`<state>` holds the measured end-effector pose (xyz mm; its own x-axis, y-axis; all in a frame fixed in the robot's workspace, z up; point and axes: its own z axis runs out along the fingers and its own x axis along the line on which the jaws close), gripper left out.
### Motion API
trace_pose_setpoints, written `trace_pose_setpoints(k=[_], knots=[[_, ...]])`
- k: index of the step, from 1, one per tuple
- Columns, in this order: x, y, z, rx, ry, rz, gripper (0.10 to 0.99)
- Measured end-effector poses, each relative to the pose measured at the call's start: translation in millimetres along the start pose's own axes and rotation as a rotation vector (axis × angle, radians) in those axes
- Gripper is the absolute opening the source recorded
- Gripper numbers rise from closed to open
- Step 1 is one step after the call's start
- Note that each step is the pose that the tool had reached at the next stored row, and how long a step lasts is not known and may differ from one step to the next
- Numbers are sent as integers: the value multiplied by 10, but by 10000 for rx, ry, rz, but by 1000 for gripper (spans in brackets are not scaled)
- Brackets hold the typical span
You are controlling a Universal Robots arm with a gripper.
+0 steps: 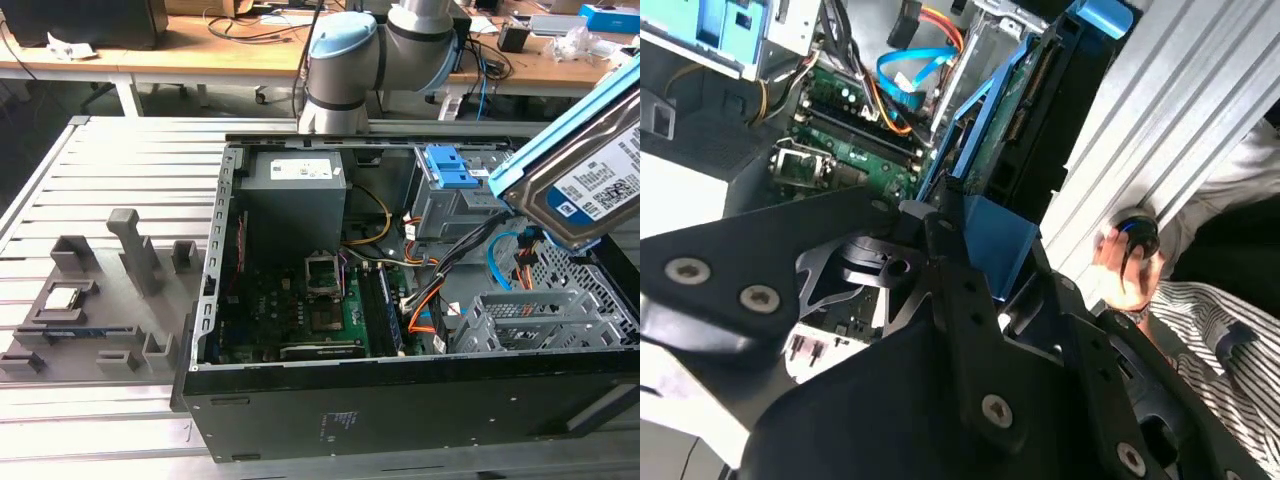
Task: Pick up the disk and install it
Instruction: 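Pick up the disk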
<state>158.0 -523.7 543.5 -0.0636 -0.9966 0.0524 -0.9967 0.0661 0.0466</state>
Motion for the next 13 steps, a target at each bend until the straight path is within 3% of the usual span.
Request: trace_pose_setpoints(k=[2, 3, 7, 8, 9, 12, 13], knots=[[-7, -91, 16, -32, 2, -2, 369], [-11, -149, 20, -49, -59, -6, 369], [-13, -191, 18, -110, -784, -42, 369], [-14, -194, 17, -132, -1135, -43, 369], [-14, -195, 22, -141, -1275, 55, 369], [-17, -202, 77, -136, -1339, 731, 369], [-20, -241, 90, -151, -1336, 743, 369]])
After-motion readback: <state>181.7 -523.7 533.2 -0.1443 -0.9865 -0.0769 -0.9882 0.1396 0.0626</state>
